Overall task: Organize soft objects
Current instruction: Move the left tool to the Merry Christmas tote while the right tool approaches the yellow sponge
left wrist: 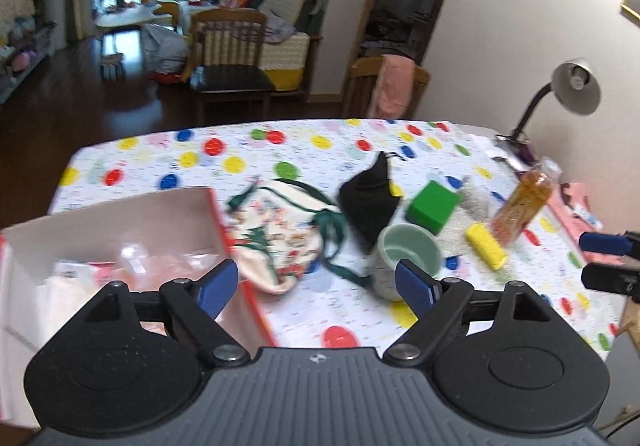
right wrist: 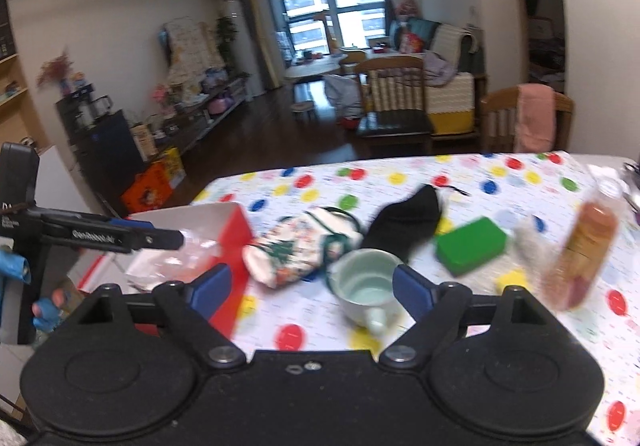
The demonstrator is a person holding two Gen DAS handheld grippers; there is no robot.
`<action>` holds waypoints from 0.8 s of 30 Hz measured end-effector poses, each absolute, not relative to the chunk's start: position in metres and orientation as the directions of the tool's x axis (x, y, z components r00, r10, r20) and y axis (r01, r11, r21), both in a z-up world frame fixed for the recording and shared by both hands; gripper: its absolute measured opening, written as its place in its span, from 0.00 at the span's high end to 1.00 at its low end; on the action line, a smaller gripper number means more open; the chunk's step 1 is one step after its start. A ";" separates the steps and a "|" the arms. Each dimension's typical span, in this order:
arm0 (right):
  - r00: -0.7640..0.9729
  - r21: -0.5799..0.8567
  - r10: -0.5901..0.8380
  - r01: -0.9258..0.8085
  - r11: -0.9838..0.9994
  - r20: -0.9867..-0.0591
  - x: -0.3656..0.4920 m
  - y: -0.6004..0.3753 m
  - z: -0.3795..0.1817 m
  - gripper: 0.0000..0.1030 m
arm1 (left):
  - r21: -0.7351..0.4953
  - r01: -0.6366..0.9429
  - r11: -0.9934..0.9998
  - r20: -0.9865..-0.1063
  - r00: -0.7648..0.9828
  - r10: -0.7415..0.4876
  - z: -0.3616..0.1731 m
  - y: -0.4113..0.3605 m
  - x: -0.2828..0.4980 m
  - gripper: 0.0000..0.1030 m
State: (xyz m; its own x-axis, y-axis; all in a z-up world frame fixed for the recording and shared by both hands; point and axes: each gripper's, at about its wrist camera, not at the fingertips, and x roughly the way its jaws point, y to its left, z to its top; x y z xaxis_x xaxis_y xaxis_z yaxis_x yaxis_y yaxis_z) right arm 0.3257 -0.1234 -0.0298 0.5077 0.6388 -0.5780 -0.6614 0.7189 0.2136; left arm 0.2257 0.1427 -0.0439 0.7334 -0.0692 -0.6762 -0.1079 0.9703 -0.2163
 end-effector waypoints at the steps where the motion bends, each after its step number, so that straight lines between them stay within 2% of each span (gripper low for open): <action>1: 0.510 0.213 0.635 -0.657 0.723 -0.581 0.331 -0.131 -0.033 0.13 | -0.229 -0.094 0.969 -0.679 0.729 -0.090 -0.046 0.140 0.232 0.16; 5: 0.523 0.204 0.612 -0.638 0.743 -0.593 0.347 -0.159 -0.048 0.09 | -0.224 -0.054 0.973 -0.703 0.701 -0.123 -0.054 0.128 0.257 0.03; 10: 0.515 0.189 0.586 -0.629 0.754 -0.626 0.371 -0.184 -0.068 0.06 | -0.207 -0.014 0.978 -0.741 0.655 -0.147 -0.068 0.118 0.296 0.02; 24: 0.503 0.114 0.473 -0.589 0.800 -0.723 0.459 -0.208 -0.132 0.06 | 0.043 0.027 0.999 -0.878 0.477 0.025 -0.131 0.107 0.395 0.02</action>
State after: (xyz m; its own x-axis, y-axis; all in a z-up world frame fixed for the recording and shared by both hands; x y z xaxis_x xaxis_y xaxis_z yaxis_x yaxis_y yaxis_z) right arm 0.4595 -0.2082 -0.1318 0.5029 0.4732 -0.7233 -0.5887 0.8002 0.1143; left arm 0.3948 0.1067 -0.1311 0.4774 0.0253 -0.8783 0.0267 0.9987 0.0433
